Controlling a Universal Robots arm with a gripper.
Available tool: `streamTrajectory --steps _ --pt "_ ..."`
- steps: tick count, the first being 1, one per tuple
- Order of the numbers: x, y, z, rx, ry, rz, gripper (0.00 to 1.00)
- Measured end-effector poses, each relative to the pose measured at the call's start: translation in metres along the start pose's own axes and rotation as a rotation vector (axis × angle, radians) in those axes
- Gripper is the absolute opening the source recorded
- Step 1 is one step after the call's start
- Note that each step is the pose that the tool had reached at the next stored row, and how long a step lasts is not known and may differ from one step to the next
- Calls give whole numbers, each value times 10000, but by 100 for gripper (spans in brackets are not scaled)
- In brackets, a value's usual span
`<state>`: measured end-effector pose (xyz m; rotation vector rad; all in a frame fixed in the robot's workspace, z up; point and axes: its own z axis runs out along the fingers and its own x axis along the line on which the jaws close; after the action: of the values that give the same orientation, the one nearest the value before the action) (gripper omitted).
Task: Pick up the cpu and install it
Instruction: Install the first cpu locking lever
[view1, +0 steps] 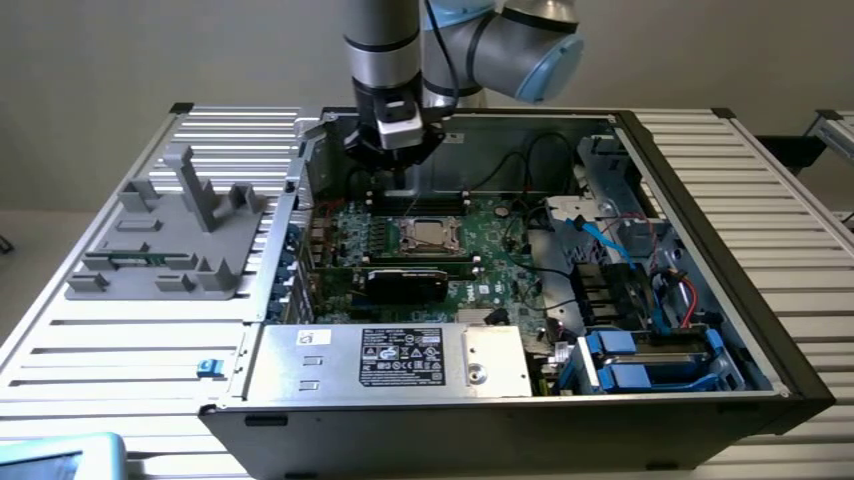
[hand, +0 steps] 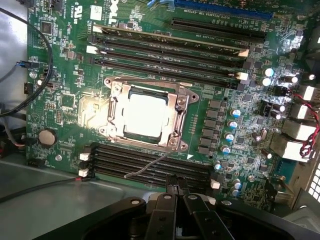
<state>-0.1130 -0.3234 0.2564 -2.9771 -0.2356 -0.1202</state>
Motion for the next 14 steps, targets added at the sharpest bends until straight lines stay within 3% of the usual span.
streamTrajectory --steps 4,8,12,14 --pt "18 5 12 14 30 167 11" --pt "16 9 37 100 126 642 11" --pt "11 13 69 96 189 1027 11" --pt "9 16 90 129 217 1171 11"
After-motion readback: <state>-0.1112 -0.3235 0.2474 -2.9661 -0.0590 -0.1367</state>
